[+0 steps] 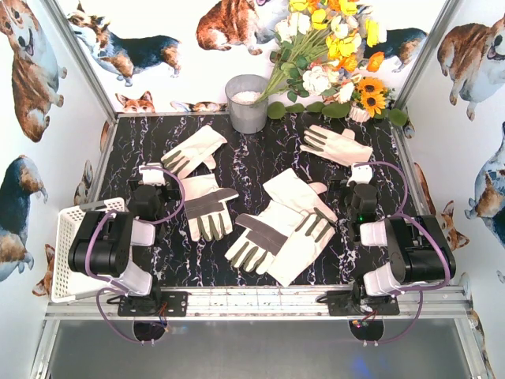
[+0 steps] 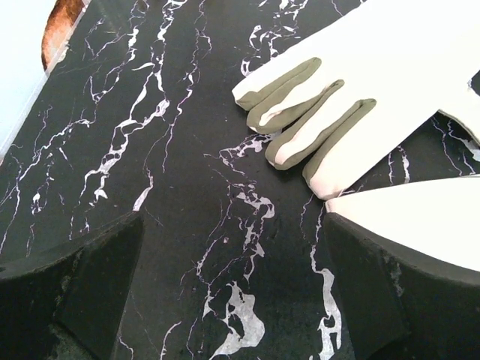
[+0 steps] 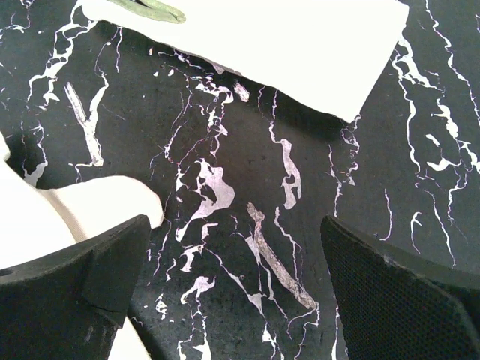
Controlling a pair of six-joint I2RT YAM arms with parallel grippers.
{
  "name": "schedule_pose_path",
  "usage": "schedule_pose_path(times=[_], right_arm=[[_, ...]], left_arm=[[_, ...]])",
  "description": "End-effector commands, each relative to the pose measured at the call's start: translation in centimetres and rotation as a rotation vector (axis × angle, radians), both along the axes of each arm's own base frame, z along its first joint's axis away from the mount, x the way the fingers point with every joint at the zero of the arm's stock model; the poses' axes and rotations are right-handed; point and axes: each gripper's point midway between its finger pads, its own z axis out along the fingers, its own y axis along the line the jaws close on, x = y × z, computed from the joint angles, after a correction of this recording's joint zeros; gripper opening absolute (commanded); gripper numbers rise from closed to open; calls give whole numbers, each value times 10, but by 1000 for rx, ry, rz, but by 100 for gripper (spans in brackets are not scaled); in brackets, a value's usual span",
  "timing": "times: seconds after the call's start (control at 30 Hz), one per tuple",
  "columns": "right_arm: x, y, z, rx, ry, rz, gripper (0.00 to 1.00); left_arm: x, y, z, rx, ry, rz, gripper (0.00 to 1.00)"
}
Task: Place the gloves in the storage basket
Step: Pick up the glove from the center of the board.
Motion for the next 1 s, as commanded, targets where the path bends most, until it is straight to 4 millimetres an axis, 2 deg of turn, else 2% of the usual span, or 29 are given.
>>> schedule_pose_path(times=[0.0, 0.07, 0.13, 0.23, 0.27, 0.3, 0.43, 0.5, 0.53, 0.6, 0.7, 0.73, 0.83, 0.97], right_arm=[[11, 0, 19, -3, -68, 3, 100], [11, -5, 20, -3, -72, -27, 100], [6, -24, 31, -7, -75, -157, 100], [-19, -52, 59, 34, -89, -358, 100], [-25, -57, 78, 93, -102, -425, 100], [-33, -58, 89, 150, -87, -441, 100], [-49, -24, 113, 275, -27, -217, 98], [-61, 4, 113, 340, 64, -96, 95], [-67, 17, 110, 380, 125, -58, 93], [-83, 45, 93, 447, 284, 2, 89], [-112, 87, 70, 481, 504, 72, 85], [-121, 94, 62, 483, 563, 72, 85], [-141, 105, 44, 492, 681, 24, 83], [-150, 115, 28, 457, 759, 18, 81]], left_arm=[[3, 14, 15, 3, -45, 89, 100], [-3, 15, 28, 12, -70, 129, 100], [-8, 13, 41, 15, -63, 145, 100], [-16, 15, 58, -74, 8, 217, 100], [-25, 16, 56, -104, 94, 251, 100], [-30, 15, 63, -149, 128, 277, 100], [-39, -6, 101, -255, 194, 208, 100], [-42, -27, 112, -287, 202, 83, 100], [-41, -38, 131, -299, 179, 13, 100], [-46, -49, 144, -303, 187, -62, 100], [-53, -54, 153, -251, 209, -124, 100], [-55, -54, 153, -228, 208, -138, 100], [-60, -46, 150, -193, 191, -115, 100], [-61, -48, 156, -221, 166, -112, 100]])
